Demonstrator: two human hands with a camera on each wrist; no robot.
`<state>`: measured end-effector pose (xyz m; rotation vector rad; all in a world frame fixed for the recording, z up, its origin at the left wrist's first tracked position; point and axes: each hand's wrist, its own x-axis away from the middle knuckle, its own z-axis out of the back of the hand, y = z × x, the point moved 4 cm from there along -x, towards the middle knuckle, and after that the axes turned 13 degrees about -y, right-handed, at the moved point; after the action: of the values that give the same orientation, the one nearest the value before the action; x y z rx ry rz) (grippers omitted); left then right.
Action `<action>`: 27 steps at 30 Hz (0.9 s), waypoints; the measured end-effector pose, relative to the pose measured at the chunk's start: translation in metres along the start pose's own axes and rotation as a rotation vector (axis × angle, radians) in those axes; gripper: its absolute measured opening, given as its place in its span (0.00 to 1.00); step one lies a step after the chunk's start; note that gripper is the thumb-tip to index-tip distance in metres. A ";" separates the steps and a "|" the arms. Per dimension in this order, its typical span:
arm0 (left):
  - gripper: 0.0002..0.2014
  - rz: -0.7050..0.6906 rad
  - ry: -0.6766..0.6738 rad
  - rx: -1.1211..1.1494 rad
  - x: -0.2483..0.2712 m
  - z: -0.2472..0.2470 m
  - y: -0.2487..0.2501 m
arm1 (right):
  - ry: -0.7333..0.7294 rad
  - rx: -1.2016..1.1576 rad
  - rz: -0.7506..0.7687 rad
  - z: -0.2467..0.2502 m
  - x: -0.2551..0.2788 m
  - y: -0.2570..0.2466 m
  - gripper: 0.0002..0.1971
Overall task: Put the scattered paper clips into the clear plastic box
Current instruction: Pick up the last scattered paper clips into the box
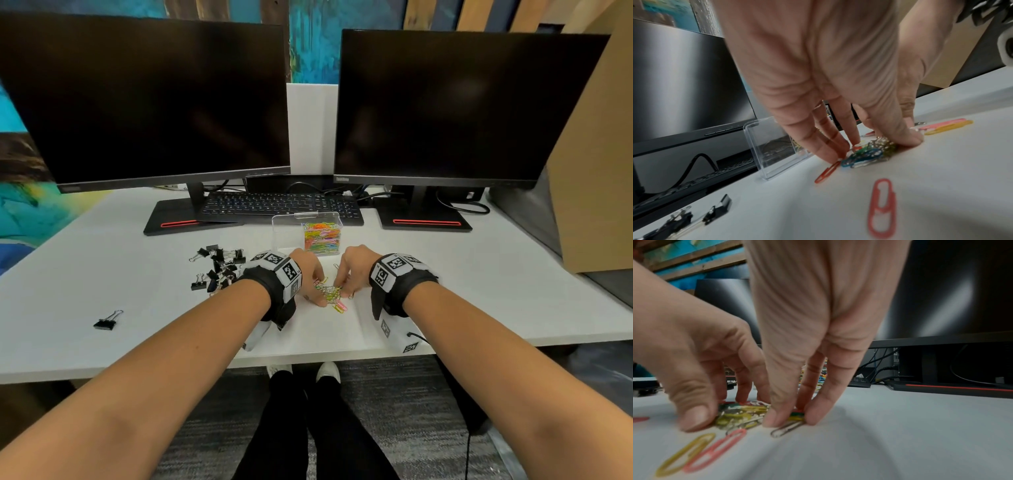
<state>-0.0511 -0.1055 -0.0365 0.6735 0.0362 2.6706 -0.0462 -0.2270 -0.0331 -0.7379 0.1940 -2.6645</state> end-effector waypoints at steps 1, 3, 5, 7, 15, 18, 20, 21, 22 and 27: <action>0.34 -0.005 0.012 0.007 0.000 0.000 0.001 | 0.009 -0.014 -0.002 0.000 -0.001 0.001 0.17; 0.29 -0.022 0.030 0.007 -0.001 0.001 0.004 | 0.018 -0.061 0.000 0.000 -0.003 0.003 0.16; 0.25 -0.043 0.033 0.003 -0.002 0.001 0.007 | 0.020 -0.104 0.003 0.000 -0.004 0.004 0.15; 0.20 -0.057 0.037 -0.007 -0.003 0.000 0.010 | 0.024 -0.122 0.012 0.000 -0.004 0.004 0.14; 0.14 -0.043 0.064 -0.057 -0.013 0.004 0.007 | 0.094 -0.002 -0.007 0.004 -0.006 0.001 0.13; 0.14 -0.048 0.083 -0.052 -0.014 0.008 0.003 | 0.121 -0.002 -0.021 0.008 -0.007 0.005 0.12; 0.15 -0.046 0.079 -0.042 -0.016 0.011 0.000 | 0.143 -0.012 -0.032 0.010 -0.009 0.008 0.12; 0.15 -0.040 0.072 -0.043 -0.017 0.012 -0.002 | 0.164 -0.012 -0.030 0.012 -0.010 0.009 0.11; 0.15 -0.035 0.071 -0.041 -0.018 0.014 -0.003 | 0.190 -0.001 -0.025 0.014 -0.011 0.010 0.10; 0.14 -0.072 0.154 -0.036 -0.016 0.023 -0.011 | 0.266 0.029 0.052 0.035 -0.013 0.006 0.08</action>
<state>-0.0236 -0.1025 -0.0243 0.4463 0.0532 2.6412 -0.0160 -0.2284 -0.0105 -0.3613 0.2394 -2.7018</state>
